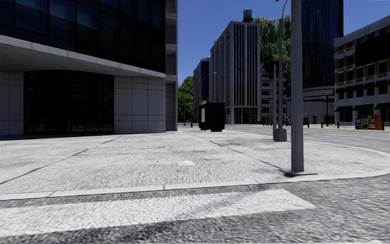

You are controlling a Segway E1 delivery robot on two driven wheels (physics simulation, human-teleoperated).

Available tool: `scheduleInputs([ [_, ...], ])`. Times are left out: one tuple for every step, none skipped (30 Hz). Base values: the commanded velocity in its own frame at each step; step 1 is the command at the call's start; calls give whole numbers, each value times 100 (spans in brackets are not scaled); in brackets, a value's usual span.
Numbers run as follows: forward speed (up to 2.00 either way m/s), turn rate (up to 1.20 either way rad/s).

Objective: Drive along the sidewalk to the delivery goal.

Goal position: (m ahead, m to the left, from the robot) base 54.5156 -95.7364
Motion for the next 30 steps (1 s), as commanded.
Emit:
scheduleInputs([
  [200,0],
  [200,0],
  [200,0],
  [200,0],
  [200,0],
  [200,0],
  [200,0],
  [200,0],
  [200,0],
  [200,0],
  [200,0],
  [200,0],
  [200,0],
  [200,0],
  [200,0],
  [200,0],
  [200,0],
  [200,0],
  [200,0],
  [200,0],
  [200,0],
  [200,0],
  [200,0],
  [200,0],
  [200,0],
  [181,0],
  [181,0],
  [161,0],
  [153,0],
  [149,0],
])
